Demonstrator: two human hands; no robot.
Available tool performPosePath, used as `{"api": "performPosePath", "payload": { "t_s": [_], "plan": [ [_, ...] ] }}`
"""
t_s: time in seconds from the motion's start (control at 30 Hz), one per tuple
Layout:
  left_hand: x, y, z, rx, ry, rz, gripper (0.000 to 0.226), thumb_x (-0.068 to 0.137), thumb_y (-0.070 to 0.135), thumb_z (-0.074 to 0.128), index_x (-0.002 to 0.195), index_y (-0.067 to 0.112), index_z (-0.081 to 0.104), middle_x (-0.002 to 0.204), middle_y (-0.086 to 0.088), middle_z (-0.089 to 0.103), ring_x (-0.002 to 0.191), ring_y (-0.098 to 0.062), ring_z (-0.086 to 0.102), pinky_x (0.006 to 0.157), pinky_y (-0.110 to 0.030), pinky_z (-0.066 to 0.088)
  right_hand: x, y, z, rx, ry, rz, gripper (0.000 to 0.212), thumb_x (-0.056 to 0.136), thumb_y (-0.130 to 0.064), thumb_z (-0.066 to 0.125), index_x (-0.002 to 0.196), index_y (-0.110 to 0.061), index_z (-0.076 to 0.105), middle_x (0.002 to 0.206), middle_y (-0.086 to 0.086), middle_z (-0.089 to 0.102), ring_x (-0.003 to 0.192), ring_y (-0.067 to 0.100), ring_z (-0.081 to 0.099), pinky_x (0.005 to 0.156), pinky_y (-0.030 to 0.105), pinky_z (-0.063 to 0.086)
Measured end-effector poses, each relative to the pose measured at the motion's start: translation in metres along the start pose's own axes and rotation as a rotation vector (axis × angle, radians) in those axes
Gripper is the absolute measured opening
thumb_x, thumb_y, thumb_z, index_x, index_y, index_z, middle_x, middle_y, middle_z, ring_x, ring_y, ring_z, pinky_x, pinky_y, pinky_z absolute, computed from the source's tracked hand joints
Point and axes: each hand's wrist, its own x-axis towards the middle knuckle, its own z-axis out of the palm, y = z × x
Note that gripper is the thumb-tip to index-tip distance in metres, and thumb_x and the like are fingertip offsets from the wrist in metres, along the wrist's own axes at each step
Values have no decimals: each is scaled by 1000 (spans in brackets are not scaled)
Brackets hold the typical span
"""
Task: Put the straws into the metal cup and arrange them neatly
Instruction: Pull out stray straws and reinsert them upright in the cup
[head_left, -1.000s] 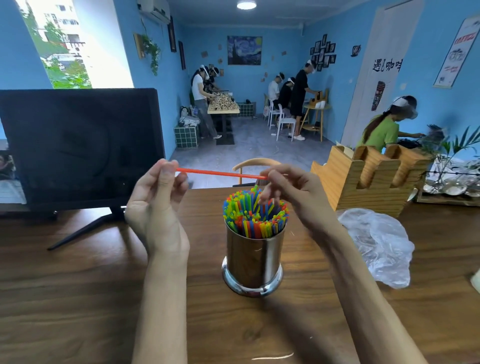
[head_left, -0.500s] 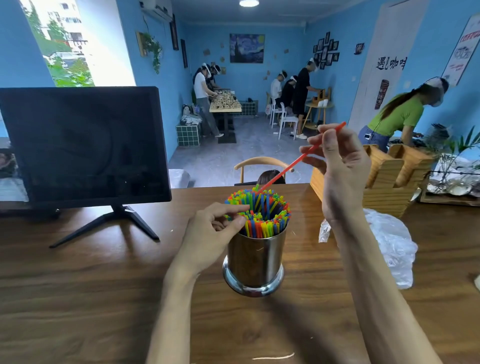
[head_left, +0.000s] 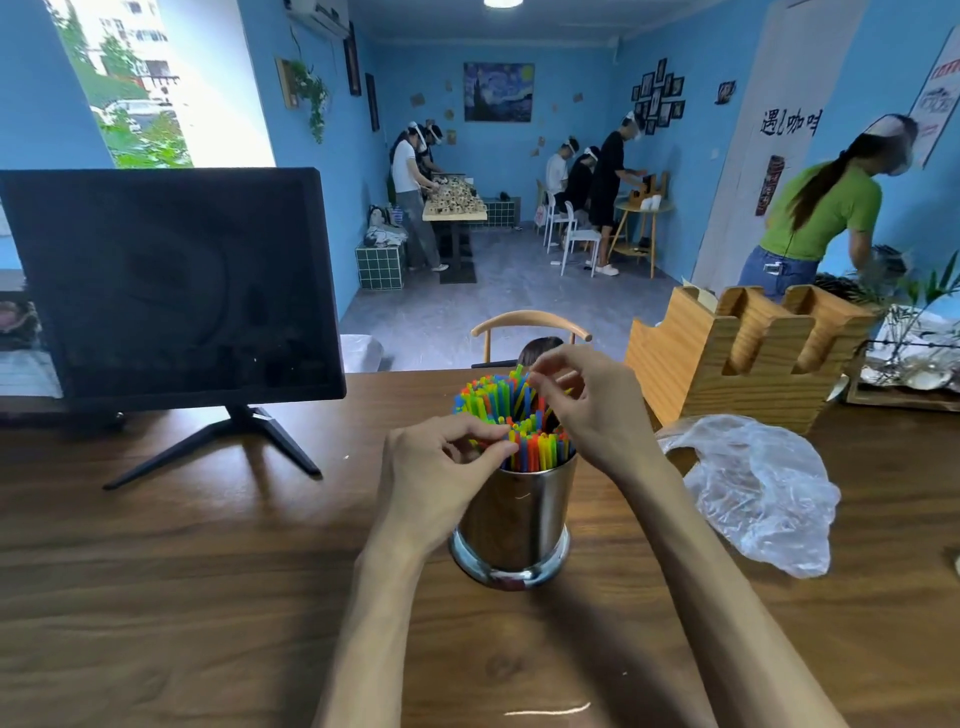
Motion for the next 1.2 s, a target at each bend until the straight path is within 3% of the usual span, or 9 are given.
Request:
{"api": "performPosePath", "payload": {
  "t_s": [0.1, 0.17, 0.37, 0.43, 0.63, 0.77, 0.9, 1.03, 1.2],
  "plan": [
    [1, 3, 0, -58, 13, -24, 25, 80, 16, 85, 98, 34, 80, 64, 20, 65, 52, -3, 45, 52, -14, 38, -1, 4, 3, -34, -121, 42, 27, 97, -41, 64, 91, -18, 77, 90, -6, 68, 82, 11, 62, 76, 43, 54],
    [3, 5, -2, -92, 32, -28, 26, 83, 14, 82, 101, 33, 80, 68, 19, 67, 53, -3, 43, 52, -12, 36, -2, 1, 0, -4, -171, 66, 34, 99, -44, 58, 98, -17, 78, 94, -4, 69, 88, 13, 62, 80, 47, 53],
    [14, 18, -14, -211, 79, 33, 22, 84, 15, 81, 94, 35, 79, 82, 12, 76, 66, -18, 57, 62, -24, 47, -9, -23, -18, 366, -152, -18, 22, 101, -33, 62, 106, -18, 77, 106, -7, 70, 106, 12, 64, 92, 33, 51],
    [17, 23, -16, -265, 126, 36, 22, 85, 13, 80, 93, 32, 77, 82, 12, 75, 69, -10, 62, 66, -21, 49, -14, -33, -19, 461, -224, -56, 18, 96, -28, 68, 105, -16, 78, 105, -5, 71, 107, 14, 66, 94, 30, 50],
    [20, 44, -37, -491, 418, 153, 17, 91, 16, 75, 98, 31, 76, 93, 3, 76, 81, -21, 68, 73, -37, 55, -19, -39, -19, 520, -338, -9, 23, 93, -30, 70, 112, -20, 77, 104, -16, 74, 106, 2, 67, 90, 14, 46],
    [19, 59, -51, -687, 523, 161, 12, 96, 10, 66, 102, 20, 65, 94, 2, 76, 78, -14, 67, 71, -27, 53, -18, -38, -22, 578, -371, 6, 25, 100, -23, 61, 120, -12, 73, 93, -2, 76, 98, 13, 70, 91, 26, 52],
    [21, 47, -48, -729, 542, 43, 11, 91, 13, 72, 101, 17, 68, 94, -1, 77, 82, -16, 69, 74, -24, 54, -10, -32, -30, 821, -198, 108, 21, 92, -25, 66, 102, -11, 76, 73, 2, 72, 75, 10, 67, 72, 18, 49],
    [20, 25, -41, -641, 432, -166, 14, 78, 16, 80, 91, 16, 74, 83, 1, 74, 77, -7, 65, 69, -17, 52, 1, -26, -43, 1113, -57, 286, 25, 67, -40, 80, 81, -19, 81, 70, 2, 72, 64, 12, 68, 57, 17, 47],
    [16, 3, -41, -30, -125, -279, 24, 75, 24, 89, 93, 31, 74, 71, 5, 74, 56, 0, 56, 61, -20, 45, 14, -29, -53, 1107, 180, 248, 22, 85, -38, 62, 82, -18, 71, 60, -8, 59, 54, 5, 53, 51, 15, 39]
  ]
}}
